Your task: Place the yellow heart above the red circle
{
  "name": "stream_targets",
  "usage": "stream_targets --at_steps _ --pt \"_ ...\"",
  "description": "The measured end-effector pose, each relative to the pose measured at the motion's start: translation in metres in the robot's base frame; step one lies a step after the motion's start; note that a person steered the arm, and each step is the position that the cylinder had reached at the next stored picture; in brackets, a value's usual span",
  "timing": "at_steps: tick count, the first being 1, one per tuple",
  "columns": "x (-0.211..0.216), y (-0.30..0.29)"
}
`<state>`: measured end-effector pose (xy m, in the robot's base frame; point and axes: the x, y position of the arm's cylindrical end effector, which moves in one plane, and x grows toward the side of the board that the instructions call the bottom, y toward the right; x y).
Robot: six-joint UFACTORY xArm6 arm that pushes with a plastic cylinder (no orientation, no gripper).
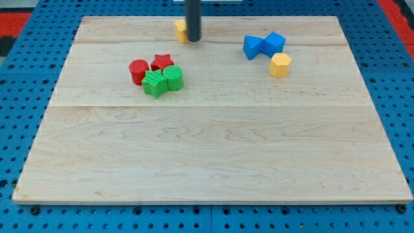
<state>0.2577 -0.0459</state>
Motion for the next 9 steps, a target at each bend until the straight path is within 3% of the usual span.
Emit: stream_targets --at_steps 5,7,9 --pt "-0.058 0.024" --pt "-0.052 -0.127" --pt "-0.049 -0.028"
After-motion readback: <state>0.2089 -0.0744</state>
